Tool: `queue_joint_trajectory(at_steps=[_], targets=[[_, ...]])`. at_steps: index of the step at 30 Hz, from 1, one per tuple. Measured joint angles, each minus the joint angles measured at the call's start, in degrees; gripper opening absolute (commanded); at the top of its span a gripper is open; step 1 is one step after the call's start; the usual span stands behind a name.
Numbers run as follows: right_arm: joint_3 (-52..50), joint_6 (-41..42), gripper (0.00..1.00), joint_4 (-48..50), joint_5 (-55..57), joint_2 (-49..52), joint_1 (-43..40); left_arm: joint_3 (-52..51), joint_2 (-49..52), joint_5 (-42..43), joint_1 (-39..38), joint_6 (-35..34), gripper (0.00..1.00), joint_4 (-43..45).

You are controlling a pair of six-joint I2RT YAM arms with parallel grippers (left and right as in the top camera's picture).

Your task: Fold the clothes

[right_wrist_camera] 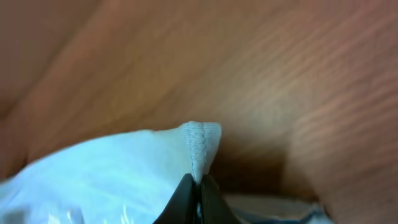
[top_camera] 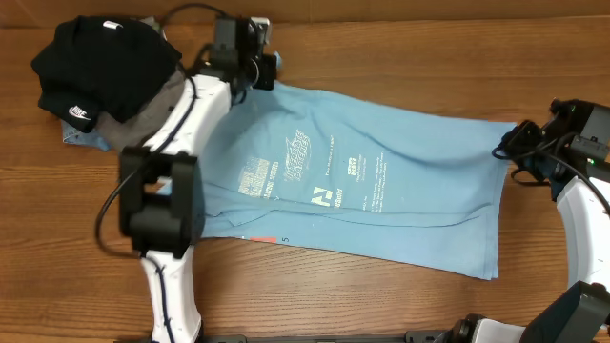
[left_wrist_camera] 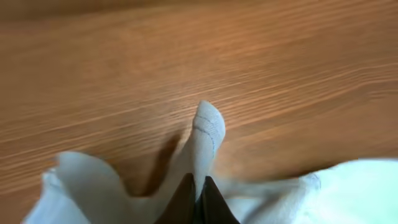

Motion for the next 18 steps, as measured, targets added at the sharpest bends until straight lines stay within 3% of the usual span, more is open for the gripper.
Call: queue_joint_trajectory(at_steps=[8, 18], targets=[[0.0, 4.7, 0.04, 3.0, 6.5, 0.0, 0.0, 1.3, -12.1, -5.4, 0.0, 2.3, 0.04, -13.5], [0.0, 2.7, 0.04, -2.5, 8.1, 0.0, 0.0, 1.3, -12.8, -8.3, 0.0, 3.4, 0.04, -28.7]])
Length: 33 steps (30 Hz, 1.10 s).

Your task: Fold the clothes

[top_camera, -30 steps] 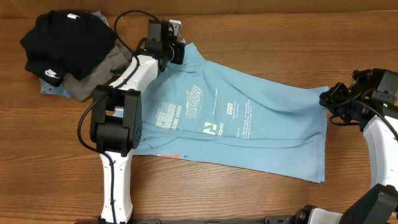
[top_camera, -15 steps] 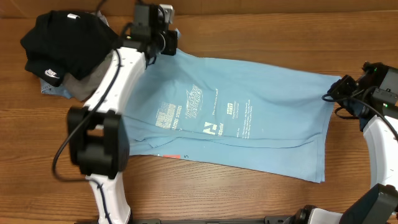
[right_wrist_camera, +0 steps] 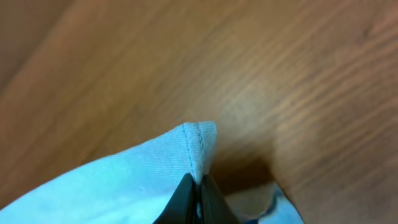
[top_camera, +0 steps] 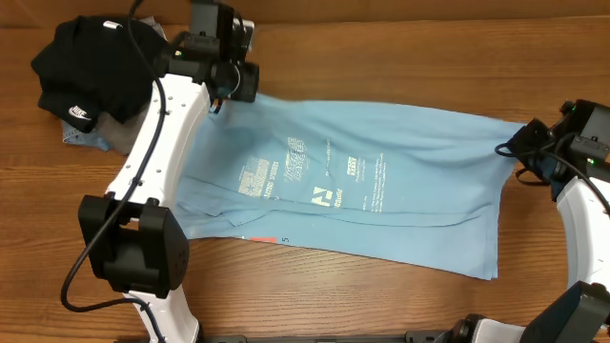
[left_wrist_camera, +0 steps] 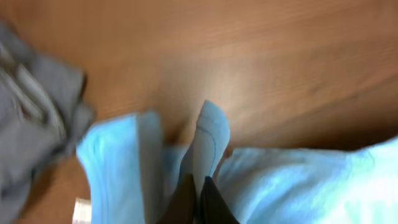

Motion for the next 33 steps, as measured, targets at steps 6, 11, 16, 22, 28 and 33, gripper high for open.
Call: queue_joint_trajectory(at_steps=[6, 11, 16, 22, 28, 33], targets=[[0.0, -0.1, 0.04, -8.3, 1.1, 0.0, 0.0, 0.0, 0.0, -1.2, 0.0, 0.0, 0.04, -9.6], [-0.2, 1.0, 0.04, -13.4, 3.5, 0.0, 0.0, -1.2, 0.0, -1.2, 0.5, 0.0, 0.05, -15.5], [-0.3, 1.2, 0.08, -18.5, 4.4, 0.0, 0.0, -6.6, 0.0, -1.4, 1.5, 0.0, 0.04, -19.5], [-0.3, 1.5, 0.67, -23.8, 5.4, 0.0, 0.0, -14.4, 0.0, -1.6, 3.4, 0.0, 0.19, -20.4], [-0.4, 1.8, 0.86, -24.0, 6.2, 0.0, -0.1, -16.0, 0.0, -2.1, 4.2, 0.9, 0.47, -21.4], [-0.5, 1.8, 0.86, -23.2, 4.6, 2.5, -2.9, -16.0, 0.0, -2.1, 4.2, 1.2, 0.47, -21.3]])
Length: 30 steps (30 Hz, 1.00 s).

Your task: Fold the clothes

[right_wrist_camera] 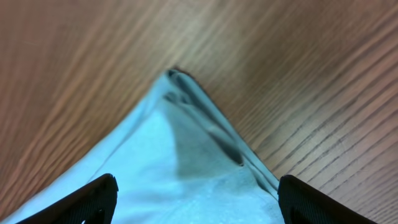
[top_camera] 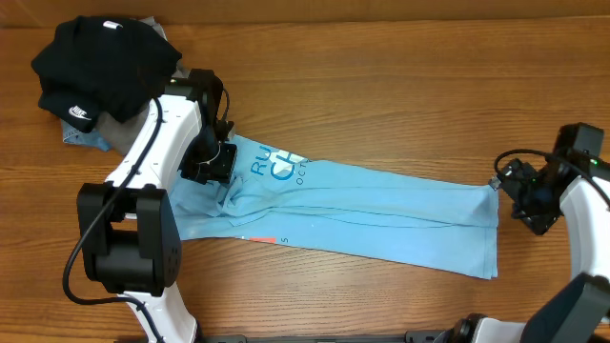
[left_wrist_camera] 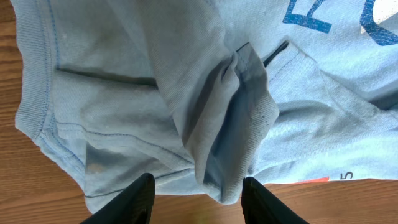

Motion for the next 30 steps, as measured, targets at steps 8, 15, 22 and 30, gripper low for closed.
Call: queue_joint_trajectory(at_steps=[8, 15, 22, 30], targets=[[-1.7, -6.3, 0.75, 0.1, -8.5, 8.6, -5.8, 0.1, 0.0, 3.1, 0.0, 2.3, 0.34, -0.3], [-6.6, -9.8, 0.58, 0.5, -13.1, 11.8, -5.9, 4.4, -3.0, 5.4, 0.0, 3.5, 0.44, -0.6], [-11.2, -10.9, 0.04, 4.4, -14.7, 9.9, -6.6, 7.2, -14.0, 5.7, 0.0, 3.6, 0.47, 1.0], [-10.9, -11.1, 0.04, 2.0, -14.4, 9.6, -6.5, 7.3, -16.8, 5.7, 0.0, 3.6, 0.45, 0.9]])
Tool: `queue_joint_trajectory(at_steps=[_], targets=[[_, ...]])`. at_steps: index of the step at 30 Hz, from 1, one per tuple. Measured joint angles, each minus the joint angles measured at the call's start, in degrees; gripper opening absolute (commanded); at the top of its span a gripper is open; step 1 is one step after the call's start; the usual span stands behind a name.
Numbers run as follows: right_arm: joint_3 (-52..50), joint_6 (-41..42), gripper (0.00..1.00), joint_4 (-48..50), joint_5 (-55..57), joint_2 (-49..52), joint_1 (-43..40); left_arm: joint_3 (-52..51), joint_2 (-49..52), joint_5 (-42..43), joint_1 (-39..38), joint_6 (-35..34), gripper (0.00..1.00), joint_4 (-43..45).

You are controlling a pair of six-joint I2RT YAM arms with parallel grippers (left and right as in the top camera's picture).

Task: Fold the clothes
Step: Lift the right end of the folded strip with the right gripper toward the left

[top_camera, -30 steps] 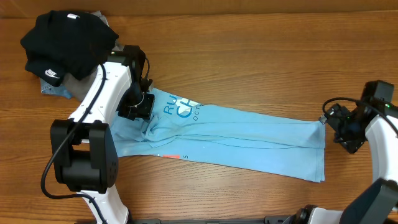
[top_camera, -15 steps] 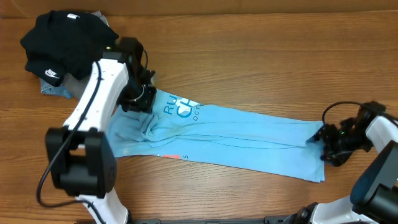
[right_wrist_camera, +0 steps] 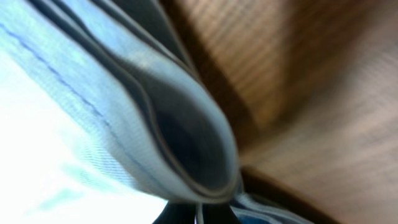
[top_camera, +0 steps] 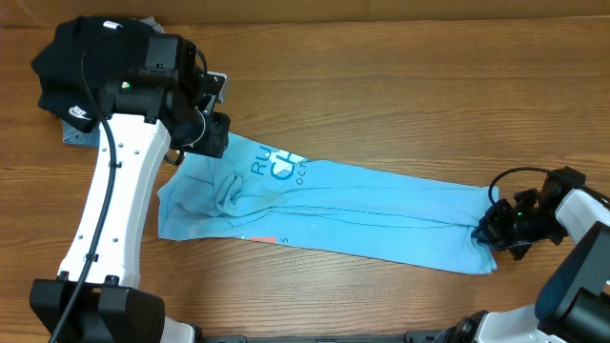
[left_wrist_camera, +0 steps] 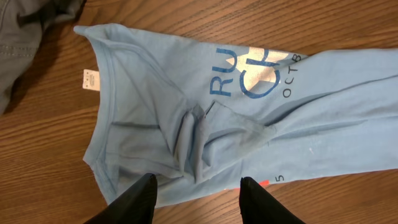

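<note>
A light blue T-shirt lies on the wooden table as a long strip, folded lengthwise, with blue lettering on top near its left end. My left gripper hangs open above the collar end. In the left wrist view its gripper has nothing between the fingers, and the shirt is rumpled below the collar. My right gripper is shut on the shirt's hem at the near right corner. In the right wrist view that gripper pinches layered blue fabric.
A pile of other clothes sits at the far left corner: a black garment on top of a grey one. Bare wood surrounds the shirt. The right arm's cable loops just beyond the shirt's right end.
My left gripper, still open, has risen from low over the shirt's rumpled left end to higher above the collar. My right gripper moved from the far right corner to the near one and shut on the hem.
Both grippers first held the far corners of the shirt, which lay spread out, and then held it stretched wider. Later the far half lay folded over the near half and both grippers were open. Now the left is raised and the right grips the right hem.
</note>
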Motion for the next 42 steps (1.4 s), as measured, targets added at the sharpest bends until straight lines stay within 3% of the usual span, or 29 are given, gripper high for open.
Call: queue_joint_trajectory(at_steps=[2, 3, 4, 5, 8, 12, 17, 21, 23, 26, 30, 36, 42], targets=[[1.0, 0.5, 0.04, -1.8, 1.4, -0.9, 0.0, 0.0, 0.0, 0.0, 0.0, 0.0, 0.44, -0.2], [1.8, 0.7, 0.2, -2.9, 1.9, -1.6, 0.0, 0.0, 0.0, 0.0, 0.0, 0.0, 0.44, -0.3], [2.4, 0.8, 0.59, -3.3, 2.1, -2.2, 0.0, 0.0, 0.0, 0.0, 0.0, 0.0, 0.44, -0.2], [3.3, 1.0, 0.81, -3.7, 2.4, -3.0, 0.0, 0.0, 0.0, 0.0, 0.0, 0.0, 0.44, -0.2], [4.6, 1.4, 0.86, -3.8, 3.0, -4.4, 0.0, 0.0, 0.0, 0.0, 0.0, 0.0, 0.43, -0.2], [4.5, 1.5, 0.85, -2.3, 3.5, -4.4, 0.0, 0.0, 0.0, 0.0, 0.0, 0.0, 0.43, -0.4], [2.6, 2.4, 0.7, 1.9, 3.6, -4.3, -0.4, 0.0, 0.0, 0.0, 0.0, 0.0, 0.45, -0.9], [0.8, 2.8, 0.67, 3.5, 3.6, -3.0, -0.7, 0.0, 0.0, 0.0, 0.0, 0.0, 0.46, -1.3], [-0.2, 2.9, 0.61, 4.5, 3.6, -2.4, -0.8, 0.0, 0.0, -0.1, 0.0, 0.0, 0.46, -1.3], [-1.1, 3.0, 0.42, 5.6, 3.7, -2.5, -0.8, 0.0, 0.0, -0.2, 0.0, 0.0, 0.45, -1.4], [-2.7, 3.1, 0.05, 8.0, 3.4, -3.1, -0.9, 0.0, 0.0, -0.4, 0.0, 0.0, 0.45, -1.4], [-2.7, 2.5, 0.04, 6.9, 3.0, -3.1, -0.9, 0.0, 0.0, -0.7, 0.0, 0.2, 0.45, -1.4], [3.2, 2.7, 0.04, -1.7, 5.8, -3.8, -1.0, 0.0, 0.0, -0.7, 0.0, 0.2, 0.44, -1.9]])
